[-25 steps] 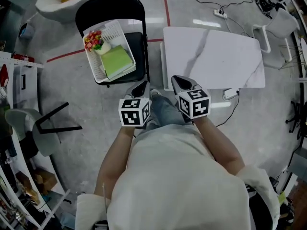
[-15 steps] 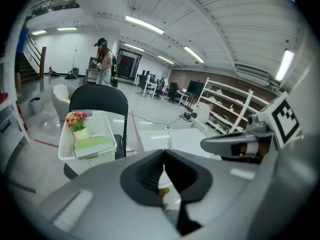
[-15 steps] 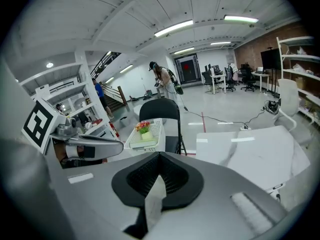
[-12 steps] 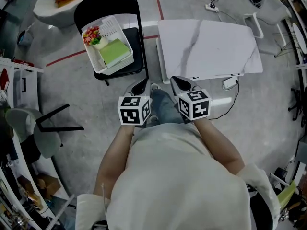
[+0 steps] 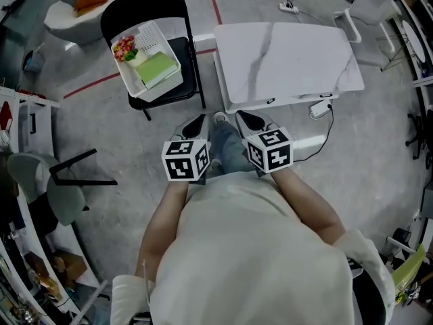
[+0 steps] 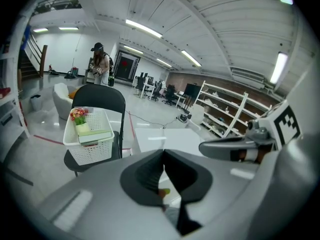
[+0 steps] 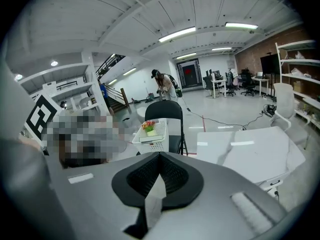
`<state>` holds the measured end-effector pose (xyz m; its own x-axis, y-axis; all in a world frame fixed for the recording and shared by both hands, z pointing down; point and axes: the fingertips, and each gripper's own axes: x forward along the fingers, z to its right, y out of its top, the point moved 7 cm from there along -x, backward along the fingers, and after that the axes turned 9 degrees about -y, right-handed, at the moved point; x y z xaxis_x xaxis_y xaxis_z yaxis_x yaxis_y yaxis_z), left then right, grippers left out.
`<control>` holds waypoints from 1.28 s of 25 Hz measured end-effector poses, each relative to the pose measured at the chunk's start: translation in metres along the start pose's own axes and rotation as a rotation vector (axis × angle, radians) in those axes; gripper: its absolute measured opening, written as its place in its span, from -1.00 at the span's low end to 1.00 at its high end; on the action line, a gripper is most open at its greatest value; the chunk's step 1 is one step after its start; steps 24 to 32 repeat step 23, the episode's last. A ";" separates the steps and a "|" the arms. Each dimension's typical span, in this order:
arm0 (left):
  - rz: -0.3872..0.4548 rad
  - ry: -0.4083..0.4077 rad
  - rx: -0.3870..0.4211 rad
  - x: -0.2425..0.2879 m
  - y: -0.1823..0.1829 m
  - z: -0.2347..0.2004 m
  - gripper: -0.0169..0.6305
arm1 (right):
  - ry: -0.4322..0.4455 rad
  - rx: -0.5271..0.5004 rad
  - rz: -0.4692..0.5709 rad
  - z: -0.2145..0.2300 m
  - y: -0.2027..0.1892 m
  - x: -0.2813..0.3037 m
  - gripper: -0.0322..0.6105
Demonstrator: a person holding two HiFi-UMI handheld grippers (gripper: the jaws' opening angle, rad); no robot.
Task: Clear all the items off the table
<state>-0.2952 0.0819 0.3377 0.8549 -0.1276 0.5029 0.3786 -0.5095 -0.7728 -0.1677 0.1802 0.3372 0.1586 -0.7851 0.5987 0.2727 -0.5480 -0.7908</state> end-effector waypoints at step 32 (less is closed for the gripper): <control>0.053 0.021 -0.014 -0.023 -0.015 0.015 -0.91 | 0.025 -0.054 0.081 -0.015 -0.008 -0.024 -0.90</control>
